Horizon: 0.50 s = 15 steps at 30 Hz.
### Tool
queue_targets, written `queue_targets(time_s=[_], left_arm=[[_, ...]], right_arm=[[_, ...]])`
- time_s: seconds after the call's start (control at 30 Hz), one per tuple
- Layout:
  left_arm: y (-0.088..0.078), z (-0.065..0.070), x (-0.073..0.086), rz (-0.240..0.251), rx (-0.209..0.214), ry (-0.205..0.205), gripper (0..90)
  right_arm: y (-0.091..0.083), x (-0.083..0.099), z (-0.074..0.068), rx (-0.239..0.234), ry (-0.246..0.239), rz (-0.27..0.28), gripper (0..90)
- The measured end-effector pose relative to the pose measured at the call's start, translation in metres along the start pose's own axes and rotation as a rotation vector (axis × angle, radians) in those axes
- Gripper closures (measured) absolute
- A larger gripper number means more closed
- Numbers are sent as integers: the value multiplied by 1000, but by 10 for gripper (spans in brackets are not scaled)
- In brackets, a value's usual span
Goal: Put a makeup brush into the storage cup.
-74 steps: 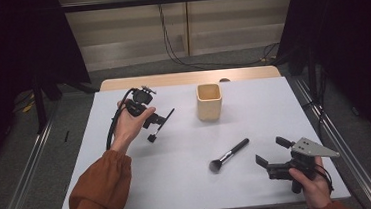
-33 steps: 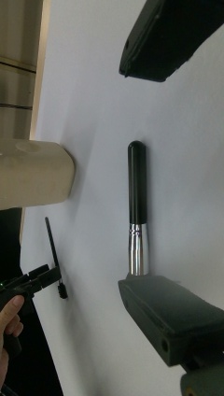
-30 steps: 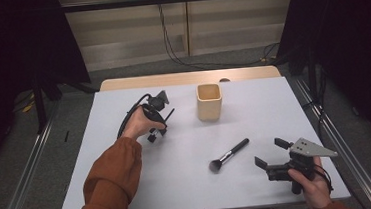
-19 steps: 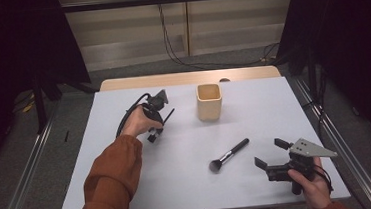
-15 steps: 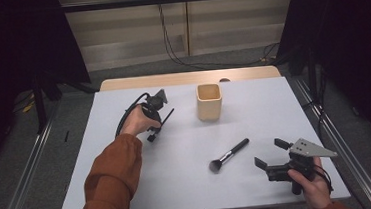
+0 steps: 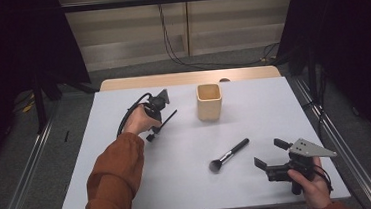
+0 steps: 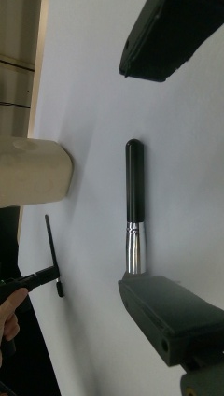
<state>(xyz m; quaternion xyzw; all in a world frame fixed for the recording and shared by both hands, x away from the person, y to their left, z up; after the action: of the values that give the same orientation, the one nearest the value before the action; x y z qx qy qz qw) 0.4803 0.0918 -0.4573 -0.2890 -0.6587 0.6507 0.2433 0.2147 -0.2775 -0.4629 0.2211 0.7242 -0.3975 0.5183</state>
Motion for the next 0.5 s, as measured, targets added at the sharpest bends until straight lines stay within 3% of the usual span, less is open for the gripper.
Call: queue_targets(time_s=[0.37,0.5], left_arm=[[-2,-2,5,33,20,-22,861],[-11,-8,9,77,46,-44,862]], right_arm=[[1,0,1,4,0,-4,0],[0,0,1,5,0,-2,0]])
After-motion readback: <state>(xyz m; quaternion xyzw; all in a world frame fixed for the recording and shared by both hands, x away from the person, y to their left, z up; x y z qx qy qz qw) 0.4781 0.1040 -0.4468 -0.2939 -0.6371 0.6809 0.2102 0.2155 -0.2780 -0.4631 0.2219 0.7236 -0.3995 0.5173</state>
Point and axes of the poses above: each handheld gripper's, and its own axes: y roughly forward along the jaws, x roughly out of its underside, z roughly to its right, the point moved 1 cm from there along y, roughly forward along the jaws, and after that the axes turned 5 degrees about -x, right-handed, at the moved point
